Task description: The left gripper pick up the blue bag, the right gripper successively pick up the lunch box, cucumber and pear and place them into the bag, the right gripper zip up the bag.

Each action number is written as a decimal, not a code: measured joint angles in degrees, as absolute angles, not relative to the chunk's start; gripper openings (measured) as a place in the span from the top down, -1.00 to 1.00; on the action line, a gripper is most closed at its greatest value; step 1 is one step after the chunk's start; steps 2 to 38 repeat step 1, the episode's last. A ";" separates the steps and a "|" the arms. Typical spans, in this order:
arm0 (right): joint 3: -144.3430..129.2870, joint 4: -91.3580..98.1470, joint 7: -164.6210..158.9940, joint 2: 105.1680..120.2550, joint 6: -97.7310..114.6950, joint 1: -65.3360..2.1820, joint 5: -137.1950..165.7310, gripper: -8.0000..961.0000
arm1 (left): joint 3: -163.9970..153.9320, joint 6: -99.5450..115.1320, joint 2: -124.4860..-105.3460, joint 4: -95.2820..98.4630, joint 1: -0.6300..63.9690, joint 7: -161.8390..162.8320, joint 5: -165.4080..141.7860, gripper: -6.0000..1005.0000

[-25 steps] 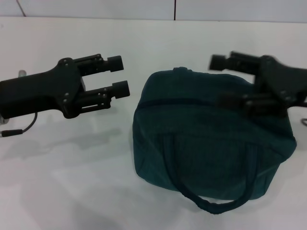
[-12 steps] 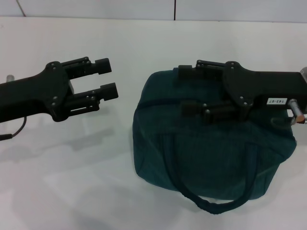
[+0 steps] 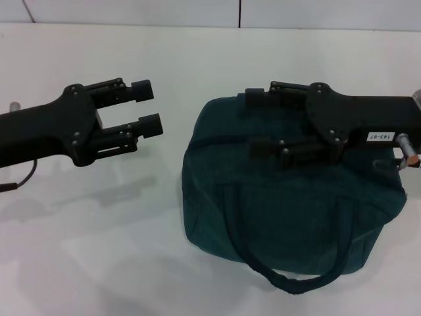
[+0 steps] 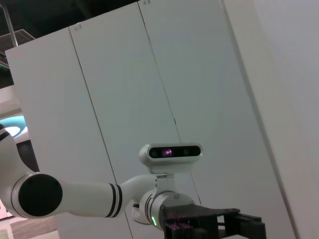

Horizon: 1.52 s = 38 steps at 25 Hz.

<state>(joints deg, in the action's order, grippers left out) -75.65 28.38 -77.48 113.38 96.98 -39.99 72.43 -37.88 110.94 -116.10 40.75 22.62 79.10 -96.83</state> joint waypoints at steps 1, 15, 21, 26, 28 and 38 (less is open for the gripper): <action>-75.65 28.38 -77.49 113.37 96.97 -39.99 72.43 -0.85 | -37.88 110.92 -116.10 40.75 22.64 79.10 -96.85 -0.33; -75.65 28.38 -77.49 113.37 96.97 -39.99 72.43 -0.85 | -37.88 110.92 -116.10 40.75 22.64 79.10 -96.85 -0.33; -75.65 28.38 -77.49 113.37 96.97 -39.99 72.43 -0.85 | -37.88 110.92 -116.10 40.75 22.64 79.10 -96.85 -0.33; -75.65 28.38 -77.49 113.37 96.97 -39.99 72.43 -0.85 | -37.88 110.92 -116.10 40.75 22.64 79.10 -96.85 -0.33; -75.65 28.38 -77.49 113.37 96.97 -39.99 72.43 -0.85 | -37.88 110.92 -116.10 40.75 22.64 79.10 -96.85 -0.33; -75.65 28.38 -77.49 113.37 96.97 -39.99 72.43 -0.85 | -37.88 110.92 -116.10 40.75 22.64 79.10 -96.85 -0.33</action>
